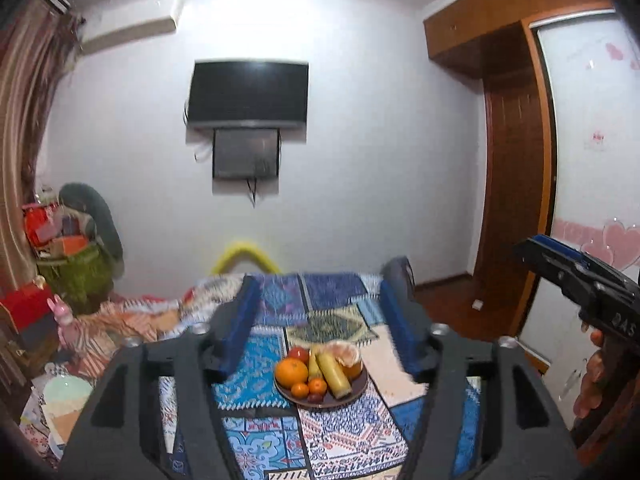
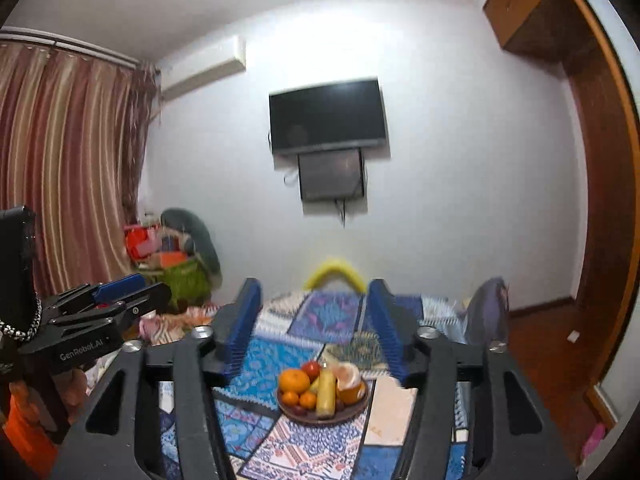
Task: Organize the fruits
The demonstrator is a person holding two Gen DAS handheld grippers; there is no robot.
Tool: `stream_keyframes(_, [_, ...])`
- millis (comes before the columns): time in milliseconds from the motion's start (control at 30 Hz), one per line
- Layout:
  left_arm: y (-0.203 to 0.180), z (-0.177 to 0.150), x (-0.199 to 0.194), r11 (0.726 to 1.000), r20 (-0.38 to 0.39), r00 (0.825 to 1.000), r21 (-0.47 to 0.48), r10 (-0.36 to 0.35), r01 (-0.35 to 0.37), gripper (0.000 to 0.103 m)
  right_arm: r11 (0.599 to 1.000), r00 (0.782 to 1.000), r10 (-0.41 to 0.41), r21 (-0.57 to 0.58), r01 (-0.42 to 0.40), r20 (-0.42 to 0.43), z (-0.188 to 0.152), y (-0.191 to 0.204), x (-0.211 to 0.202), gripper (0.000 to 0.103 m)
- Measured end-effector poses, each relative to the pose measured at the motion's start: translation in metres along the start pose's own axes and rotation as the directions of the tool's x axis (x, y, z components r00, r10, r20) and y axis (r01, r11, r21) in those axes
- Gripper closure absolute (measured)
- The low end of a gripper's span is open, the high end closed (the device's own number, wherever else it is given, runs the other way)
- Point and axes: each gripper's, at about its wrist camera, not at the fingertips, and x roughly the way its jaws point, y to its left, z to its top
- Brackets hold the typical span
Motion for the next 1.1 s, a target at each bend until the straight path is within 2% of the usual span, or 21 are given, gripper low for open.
stream_keyframes(33, [-0.001, 0.002, -0.007, 1.000, 0.019, 1.000, 0.002, 0.005, -0.005, 0.027, 1.000, 1.000, -0.008, -0.005, 0.008, 0.015, 0.000, 0.003, -0.003, 0.031])
stream_keyframes(100, [-0.002, 0.004, -0.016, 1.000, 0.044, 0.999, 0.002, 0.028, -0.028, 0.006, 1.000, 0.999, -0.021, -0.010, 0.022, 0.050, 0.001, 0.011, -0.010, 0.024])
stream_keyframes(167, [-0.002, 0.005, -0.021, 0.999, 0.057, 0.998, -0.010, 0.031, -0.030, 0.003, 1.000, 0.998, -0.027, -0.013, 0.028, 0.062, 0.002, 0.016, -0.013, 0.021])
stream_keyframes(233, [-0.002, 0.007, -0.025, 0.999, 0.058, 0.998, -0.009, 0.034, -0.033, 0.003, 0.999, 0.997, -0.044, -0.016, 0.045, 0.067, 0.001, 0.021, -0.014, 0.011])
stream_keyframes(333, [-0.002, 0.007, -0.032, 0.999, 0.060, 0.997, -0.006, 0.040, -0.040, 0.000, 0.997, 0.995, -0.069, -0.021, 0.071, 0.071, 0.000, 0.024, -0.015, 0.001])
stream_keyframes(667, [-0.009, 0.004, -0.047, 0.999, 0.089, 0.995, 0.003, 0.051, -0.051, 0.000, 0.993, 0.992, -0.110, -0.024, 0.112, 0.062, -0.006, 0.025, -0.026, 0.000])
stream_keyframes(1100, [-0.013, 0.003, -0.050, 0.999, 0.093, 0.995, 0.016, 0.047, -0.048, 0.000, 0.993, 0.990, -0.117, -0.025, 0.119, 0.072, -0.006, 0.026, -0.032, 0.000])
